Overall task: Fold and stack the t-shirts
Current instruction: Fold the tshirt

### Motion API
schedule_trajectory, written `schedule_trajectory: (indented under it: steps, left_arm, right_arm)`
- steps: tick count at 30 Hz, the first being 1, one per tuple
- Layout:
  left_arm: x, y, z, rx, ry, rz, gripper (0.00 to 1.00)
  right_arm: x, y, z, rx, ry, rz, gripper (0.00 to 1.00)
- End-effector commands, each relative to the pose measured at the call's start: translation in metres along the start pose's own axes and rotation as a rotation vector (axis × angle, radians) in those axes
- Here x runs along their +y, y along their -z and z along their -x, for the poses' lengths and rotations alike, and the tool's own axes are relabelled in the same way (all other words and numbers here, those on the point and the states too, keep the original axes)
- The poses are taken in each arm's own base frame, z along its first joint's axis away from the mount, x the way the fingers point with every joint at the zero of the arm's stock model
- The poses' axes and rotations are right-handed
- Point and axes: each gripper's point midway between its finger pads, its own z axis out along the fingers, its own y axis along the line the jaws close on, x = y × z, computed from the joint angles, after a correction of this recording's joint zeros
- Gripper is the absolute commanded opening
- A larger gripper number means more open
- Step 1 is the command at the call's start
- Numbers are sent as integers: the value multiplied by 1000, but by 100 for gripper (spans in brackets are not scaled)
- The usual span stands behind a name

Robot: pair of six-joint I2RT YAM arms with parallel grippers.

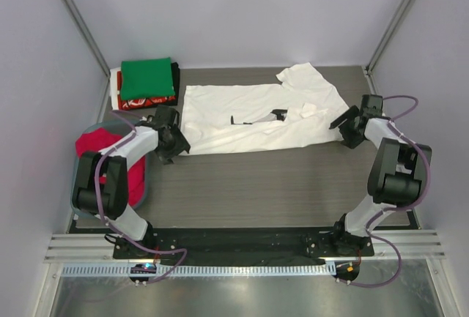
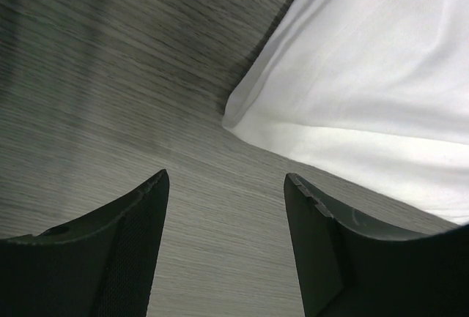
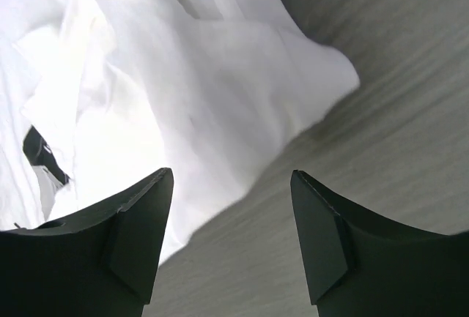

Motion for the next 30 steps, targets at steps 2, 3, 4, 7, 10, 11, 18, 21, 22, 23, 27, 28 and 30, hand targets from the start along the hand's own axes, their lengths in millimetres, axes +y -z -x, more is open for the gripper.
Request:
schedule_trajectory:
  steps: [2, 3, 4, 7, 10, 11, 18, 21, 22, 23, 27, 28, 30]
  left_arm:
    - [-9, 0, 14, -37, -13, -13, 65]
    - [-11, -1, 15, -39, -14, -17, 65]
    - [-11, -4, 14, -35, -13, -13, 65]
    - [-12, -8, 13, -23, -11, -12, 63]
    - [-14, -13, 14, -26, -12, -19, 61]
    - [-14, -17, 13, -19, -11, -14, 60]
    - [-26, -32, 17, -6, 6, -28, 22]
    - [-40, -13, 32, -51, 21, -74, 3]
    - [-45, -6, 38, -63, 24, -86, 0]
    - [-45, 0, 40, -59, 22, -77, 0]
    - [-71, 49, 77, -134, 7, -121, 0]
    - [-81, 72, 91, -184, 6, -157, 0]
    - [-75, 89, 96, -214, 9, -139, 0]
  right_arm:
    - [30, -7, 37, -69, -13, 72, 68]
    - [28, -12, 37, -65, -13, 58, 67]
    - [28, -14, 40, -71, -10, 53, 66]
    - [20, -22, 43, -80, 7, 11, 61]
    - [15, -29, 43, -74, 19, -12, 51]
    - [13, -31, 40, -64, 20, -16, 47]
    - [1, -30, 24, -36, 30, -31, 1]
    - [4, -16, 29, -65, 46, -22, 1]
    - [11, -9, 38, -86, 49, -7, 1]
    - [16, 0, 40, -83, 48, 0, 1]
    - [60, 56, 78, -170, 57, 104, 1]
    - [68, 75, 88, -200, 55, 114, 1]
    - [74, 113, 100, -267, 50, 135, 1]
